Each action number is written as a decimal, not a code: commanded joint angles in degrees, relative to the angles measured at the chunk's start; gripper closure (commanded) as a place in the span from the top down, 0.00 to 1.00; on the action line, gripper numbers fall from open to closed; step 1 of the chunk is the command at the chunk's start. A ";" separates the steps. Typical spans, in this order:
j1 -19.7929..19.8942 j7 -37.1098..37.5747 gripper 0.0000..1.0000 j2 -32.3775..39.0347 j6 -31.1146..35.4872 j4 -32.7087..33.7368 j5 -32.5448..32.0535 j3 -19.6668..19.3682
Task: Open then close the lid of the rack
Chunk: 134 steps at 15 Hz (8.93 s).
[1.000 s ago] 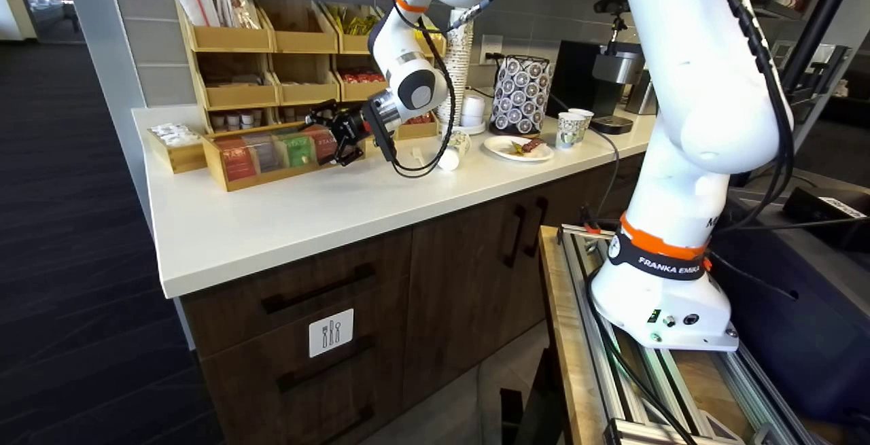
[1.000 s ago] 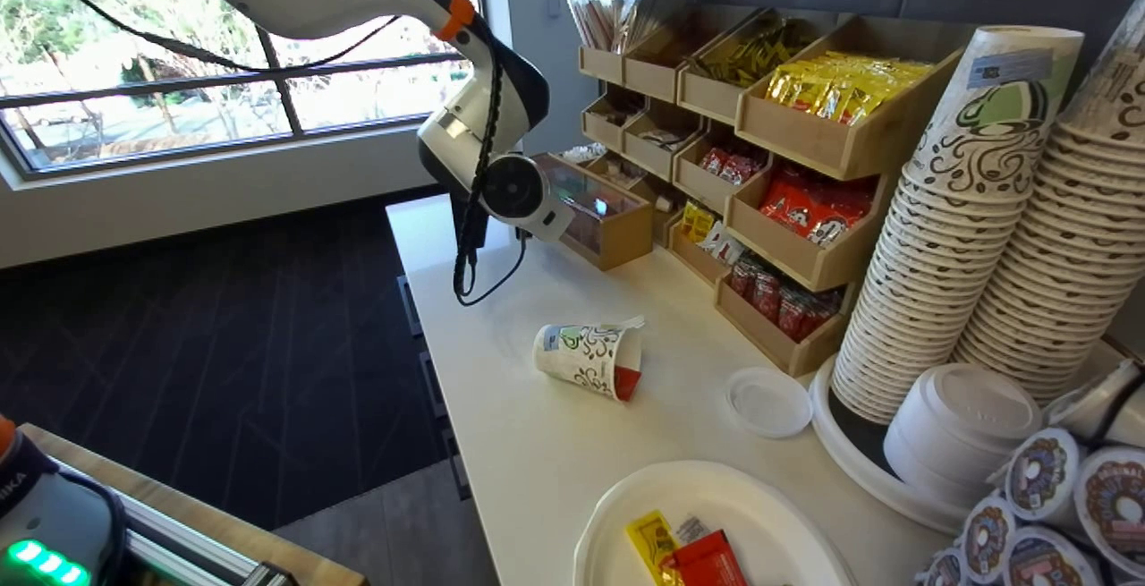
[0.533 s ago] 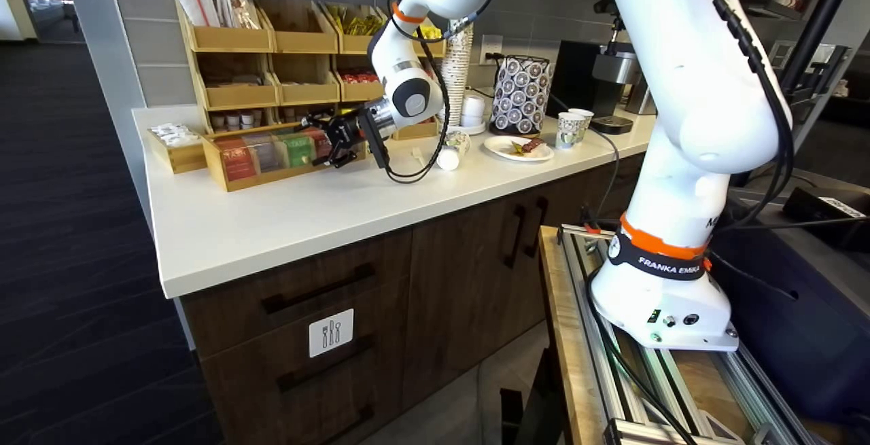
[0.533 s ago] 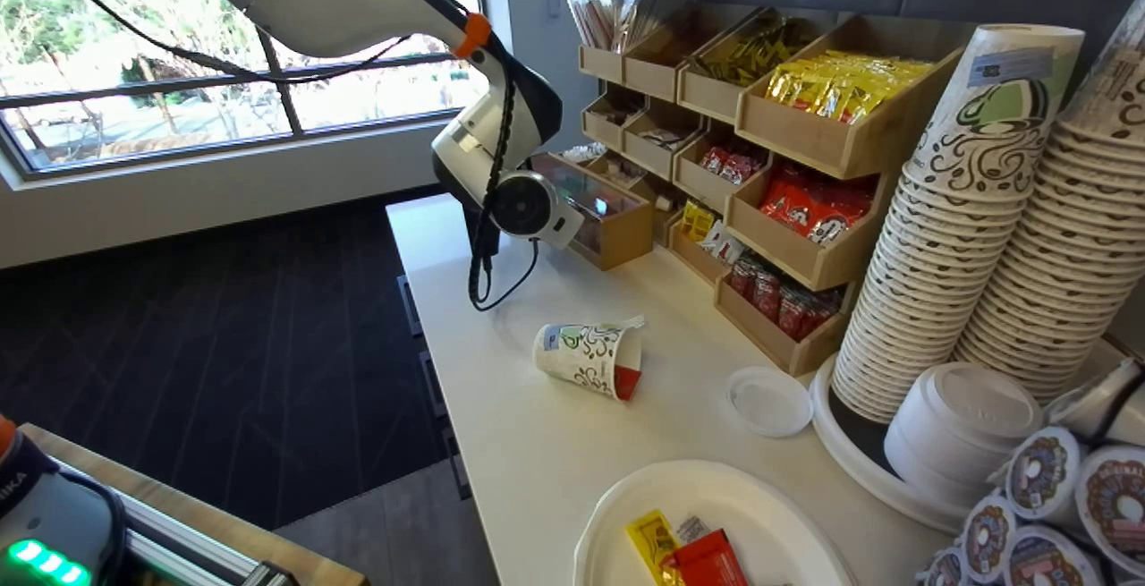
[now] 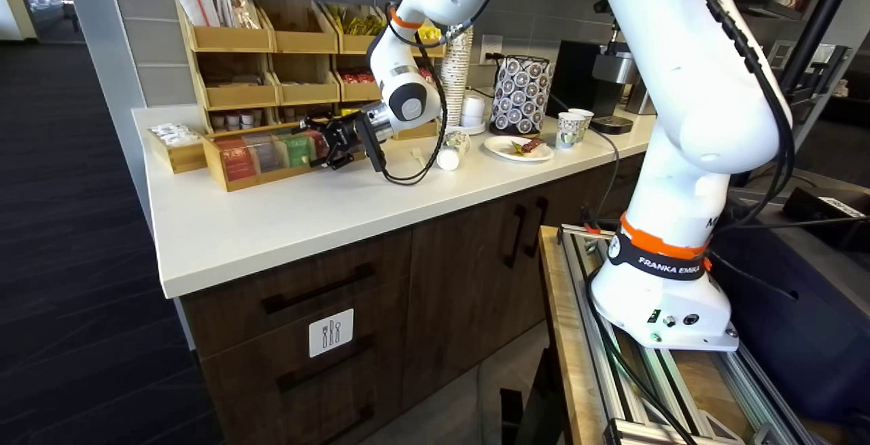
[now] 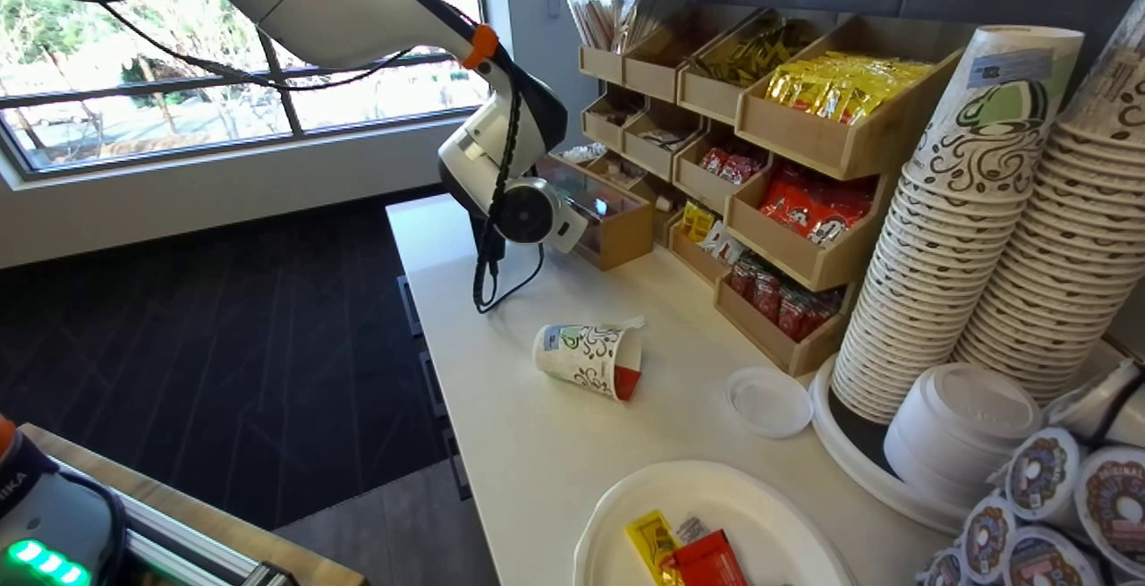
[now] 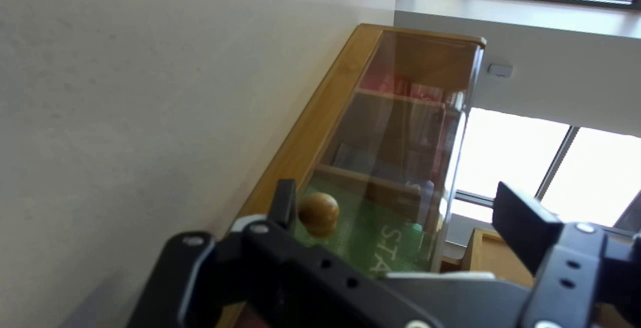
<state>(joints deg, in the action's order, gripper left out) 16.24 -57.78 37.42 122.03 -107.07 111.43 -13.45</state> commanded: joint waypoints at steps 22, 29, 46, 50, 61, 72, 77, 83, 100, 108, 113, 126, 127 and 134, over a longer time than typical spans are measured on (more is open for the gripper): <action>2.48 -0.76 1.00 -1.72 -15.38 -2.70 5.06 -1.10; 2.75 -1.12 1.00 -4.43 -18.67 -3.93 5.37 -1.75; 2.36 -4.34 1.00 -5.24 -21.21 -2.56 8.50 -1.94; 1.89 -3.03 1.00 -5.59 -20.20 -2.98 7.34 -2.15; 1.18 1.23 1.00 -6.98 -17.69 -5.15 -4.44 -4.09; 0.59 1.94 1.00 -2.60 -10.04 -3.83 -4.92 -2.93; 0.29 1.61 1.00 -0.88 -7.26 -2.49 -1.96 -2.16; -0.66 0.85 1.00 1.01 -3.42 0.07 3.19 -1.34; -1.53 0.18 1.00 5.20 -2.51 4.66 8.26 -0.54; -0.93 -1.33 1.00 3.17 -5.57 3.23 8.35 -0.68; -0.41 -1.69 1.00 1.06 -8.19 1.55 8.19 -0.89; 0.96 -1.64 1.00 -3.10 -15.14 -0.29 8.20 -1.23; 0.88 -1.60 1.00 -3.27 -15.27 -0.17 8.17 -1.21; 0.88 -1.98 1.00 -2.98 -15.07 1.68 8.23 -1.33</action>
<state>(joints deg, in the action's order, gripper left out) 16.80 -58.51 34.50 107.65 -105.35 118.24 -14.64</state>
